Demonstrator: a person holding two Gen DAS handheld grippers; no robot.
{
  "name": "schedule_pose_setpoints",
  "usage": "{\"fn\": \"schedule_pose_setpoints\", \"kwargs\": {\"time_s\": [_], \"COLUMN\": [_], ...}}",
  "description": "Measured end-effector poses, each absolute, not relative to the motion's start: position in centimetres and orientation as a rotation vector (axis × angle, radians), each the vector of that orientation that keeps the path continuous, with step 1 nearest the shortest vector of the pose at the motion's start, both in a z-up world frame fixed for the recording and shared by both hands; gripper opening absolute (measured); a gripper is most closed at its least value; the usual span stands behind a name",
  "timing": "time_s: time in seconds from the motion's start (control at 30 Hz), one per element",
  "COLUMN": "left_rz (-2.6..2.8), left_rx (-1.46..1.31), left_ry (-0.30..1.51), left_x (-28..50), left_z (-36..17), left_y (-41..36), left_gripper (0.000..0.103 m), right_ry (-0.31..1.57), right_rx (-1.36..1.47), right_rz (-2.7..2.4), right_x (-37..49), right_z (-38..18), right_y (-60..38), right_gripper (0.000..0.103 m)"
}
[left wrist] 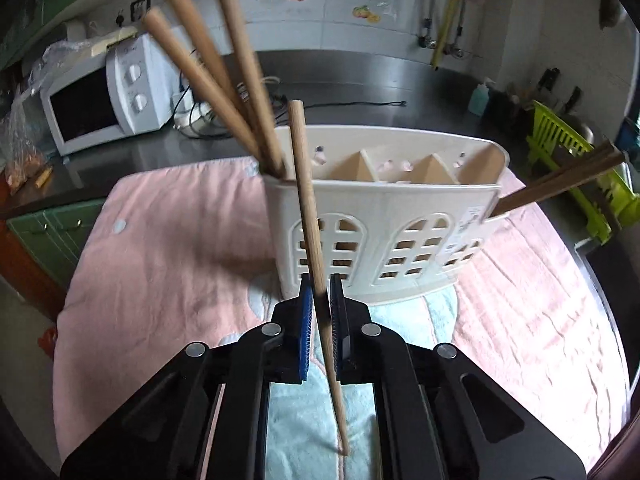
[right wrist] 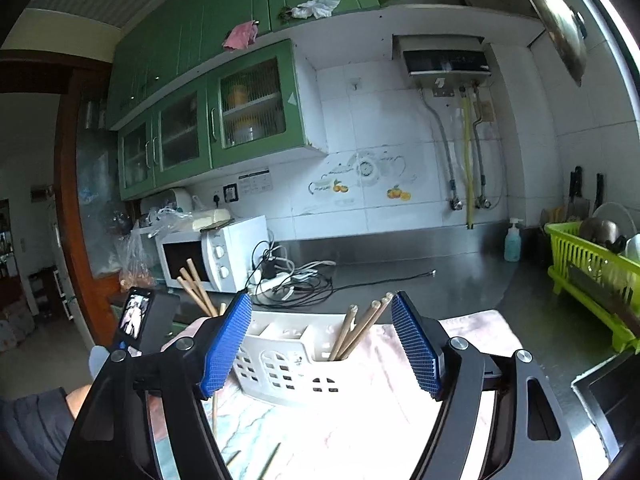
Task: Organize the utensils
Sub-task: 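Raise both open tools from the holder and move back over the cloth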
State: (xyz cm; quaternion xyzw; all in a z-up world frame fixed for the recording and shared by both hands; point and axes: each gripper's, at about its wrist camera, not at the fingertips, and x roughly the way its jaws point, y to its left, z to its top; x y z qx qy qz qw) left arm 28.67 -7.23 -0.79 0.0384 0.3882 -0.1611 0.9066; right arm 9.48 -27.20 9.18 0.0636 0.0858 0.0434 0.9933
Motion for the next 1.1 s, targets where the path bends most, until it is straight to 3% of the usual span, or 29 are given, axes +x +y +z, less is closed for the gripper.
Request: {"fn": "schedule_pose_setpoints", "kwargs": {"time_s": [0.43,0.83,1.1], "left_rz": [-0.35,-0.293,-0.225], "left_rx": [-0.003,-0.091,-0.115], "left_ry": [0.603,0.363,0.306], "left_x": [25.2,27.6,31.1], "left_z": [5.6,14.2,14.0], "left_y": [-6.9,-7.7,-8.8], "left_gripper": [0.005,0.005,0.005], "right_ry": [0.138,0.143,0.153], "right_rx": [0.148,0.189,0.197], "right_rz": [0.092,0.073,0.057], "right_x": [8.6,9.2,9.5], "right_z": [9.9,9.8,9.4], "right_y": [-27.6,-29.1,-29.7], "right_gripper": [0.073,0.073,0.073]}}
